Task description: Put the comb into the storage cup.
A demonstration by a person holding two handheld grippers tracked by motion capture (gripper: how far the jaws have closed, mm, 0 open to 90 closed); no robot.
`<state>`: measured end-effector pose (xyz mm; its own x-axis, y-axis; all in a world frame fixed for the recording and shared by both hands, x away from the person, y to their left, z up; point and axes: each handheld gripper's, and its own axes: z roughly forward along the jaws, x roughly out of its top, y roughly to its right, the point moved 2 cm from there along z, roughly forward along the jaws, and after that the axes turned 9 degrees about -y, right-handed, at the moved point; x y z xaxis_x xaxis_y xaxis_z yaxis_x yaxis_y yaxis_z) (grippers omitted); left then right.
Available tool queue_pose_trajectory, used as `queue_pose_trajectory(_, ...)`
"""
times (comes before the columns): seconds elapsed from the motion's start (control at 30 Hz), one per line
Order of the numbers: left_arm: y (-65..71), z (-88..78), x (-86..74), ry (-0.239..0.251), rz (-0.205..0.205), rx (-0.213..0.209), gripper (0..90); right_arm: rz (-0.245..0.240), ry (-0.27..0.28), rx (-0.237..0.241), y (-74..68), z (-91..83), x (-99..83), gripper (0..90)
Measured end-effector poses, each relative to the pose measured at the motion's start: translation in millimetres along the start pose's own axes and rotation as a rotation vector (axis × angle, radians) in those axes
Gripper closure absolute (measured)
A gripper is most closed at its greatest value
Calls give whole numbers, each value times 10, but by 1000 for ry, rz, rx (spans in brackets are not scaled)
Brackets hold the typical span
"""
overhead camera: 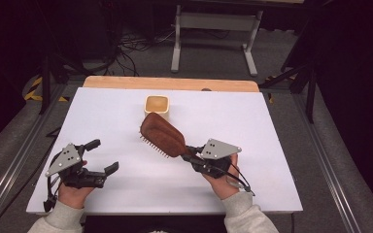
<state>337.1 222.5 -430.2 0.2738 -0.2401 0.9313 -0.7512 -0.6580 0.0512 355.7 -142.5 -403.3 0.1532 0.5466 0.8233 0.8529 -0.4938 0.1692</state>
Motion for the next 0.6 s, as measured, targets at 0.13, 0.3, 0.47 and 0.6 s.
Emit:
queue_pose_trajectory(0.13, 29, 33, 68, -5, -1, -7, 3, 0, 4, -1, -32, 38, -6, 724)
queue_pose_trajectory(0.3, 54, 92, 160, -15, -9, -22, 3, 0, 7, -3, -39, 58, -11, 725)
queue_pose_trajectory(0.47, 83, 145, 296, -11, -41, -52, 3, 1, 8, -7, -48, 61, -16, 725)
queue_pose_trajectory(0.6, 114, 182, 385, -7, -37, -65, 3, -2, 4, -13, -44, 60, -21, 725)
